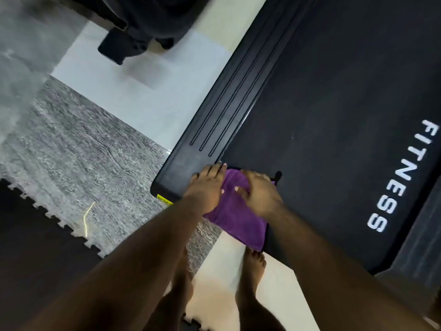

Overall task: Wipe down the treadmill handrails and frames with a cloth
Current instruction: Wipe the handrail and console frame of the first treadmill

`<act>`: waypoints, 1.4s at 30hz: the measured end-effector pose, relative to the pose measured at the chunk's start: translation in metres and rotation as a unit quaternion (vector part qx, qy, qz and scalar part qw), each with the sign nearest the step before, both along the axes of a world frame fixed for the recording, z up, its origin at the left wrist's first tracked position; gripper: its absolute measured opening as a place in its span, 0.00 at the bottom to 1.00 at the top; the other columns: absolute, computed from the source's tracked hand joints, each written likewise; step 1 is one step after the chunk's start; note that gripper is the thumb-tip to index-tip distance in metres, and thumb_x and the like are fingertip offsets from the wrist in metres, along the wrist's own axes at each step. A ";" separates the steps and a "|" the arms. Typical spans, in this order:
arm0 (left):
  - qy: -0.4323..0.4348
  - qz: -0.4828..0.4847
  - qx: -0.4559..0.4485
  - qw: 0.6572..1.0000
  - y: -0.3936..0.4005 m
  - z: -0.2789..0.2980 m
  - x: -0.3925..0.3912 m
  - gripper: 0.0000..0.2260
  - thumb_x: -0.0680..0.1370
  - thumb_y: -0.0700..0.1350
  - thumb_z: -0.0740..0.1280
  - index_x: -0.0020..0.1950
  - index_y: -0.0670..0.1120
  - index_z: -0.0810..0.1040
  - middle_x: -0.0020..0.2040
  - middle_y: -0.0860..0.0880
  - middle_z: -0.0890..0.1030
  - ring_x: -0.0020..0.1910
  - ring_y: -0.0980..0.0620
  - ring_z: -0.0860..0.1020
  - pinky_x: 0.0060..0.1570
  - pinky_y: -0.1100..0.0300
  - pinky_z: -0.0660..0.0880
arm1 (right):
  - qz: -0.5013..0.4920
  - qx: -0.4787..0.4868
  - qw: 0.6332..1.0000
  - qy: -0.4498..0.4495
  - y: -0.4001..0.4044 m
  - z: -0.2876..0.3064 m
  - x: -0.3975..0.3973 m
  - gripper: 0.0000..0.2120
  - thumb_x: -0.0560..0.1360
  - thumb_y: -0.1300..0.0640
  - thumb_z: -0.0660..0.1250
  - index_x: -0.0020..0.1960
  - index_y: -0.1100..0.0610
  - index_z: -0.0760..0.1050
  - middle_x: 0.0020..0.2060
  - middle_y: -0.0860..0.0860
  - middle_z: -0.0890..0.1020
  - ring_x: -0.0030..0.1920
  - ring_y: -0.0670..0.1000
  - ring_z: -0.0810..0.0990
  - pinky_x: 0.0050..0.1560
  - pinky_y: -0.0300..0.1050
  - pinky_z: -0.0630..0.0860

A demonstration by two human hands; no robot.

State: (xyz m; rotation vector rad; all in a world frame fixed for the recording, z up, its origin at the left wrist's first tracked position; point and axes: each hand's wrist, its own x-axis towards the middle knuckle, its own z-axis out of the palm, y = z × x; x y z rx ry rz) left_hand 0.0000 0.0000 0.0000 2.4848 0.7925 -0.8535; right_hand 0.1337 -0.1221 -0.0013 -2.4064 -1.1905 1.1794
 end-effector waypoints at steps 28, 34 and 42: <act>-0.146 -0.111 -0.001 0.983 0.005 0.017 -0.009 0.14 0.84 0.47 0.59 0.68 0.50 0.77 0.66 0.49 0.79 0.75 0.47 0.68 0.80 0.48 0.50 | 0.076 0.002 0.996 -0.050 -0.009 0.017 -0.017 0.27 0.81 0.45 0.65 0.79 0.44 0.64 0.82 0.52 0.55 0.82 0.55 0.46 0.77 0.62 0.54; -0.240 0.059 -0.077 0.966 0.033 0.208 -0.044 0.13 0.84 0.52 0.61 0.65 0.52 0.77 0.58 0.48 0.83 0.54 0.44 0.82 0.51 0.51 0.79 | 0.065 0.107 0.992 0.014 -0.009 0.185 -0.005 0.18 0.77 0.37 0.67 0.54 0.52 0.77 0.52 0.51 0.80 0.60 0.57 0.78 0.60 0.57 0.74; -0.393 0.294 -0.059 0.869 0.083 0.460 -0.100 0.09 0.78 0.56 0.73 0.47 0.51 0.84 0.42 0.54 0.84 0.44 0.51 0.82 0.47 0.53 0.79 | 0.054 0.124 0.971 -0.198 0.010 0.425 -0.001 0.16 0.78 0.42 0.69 0.41 0.48 0.66 0.40 0.52 0.81 0.47 0.59 0.79 0.56 0.54 0.72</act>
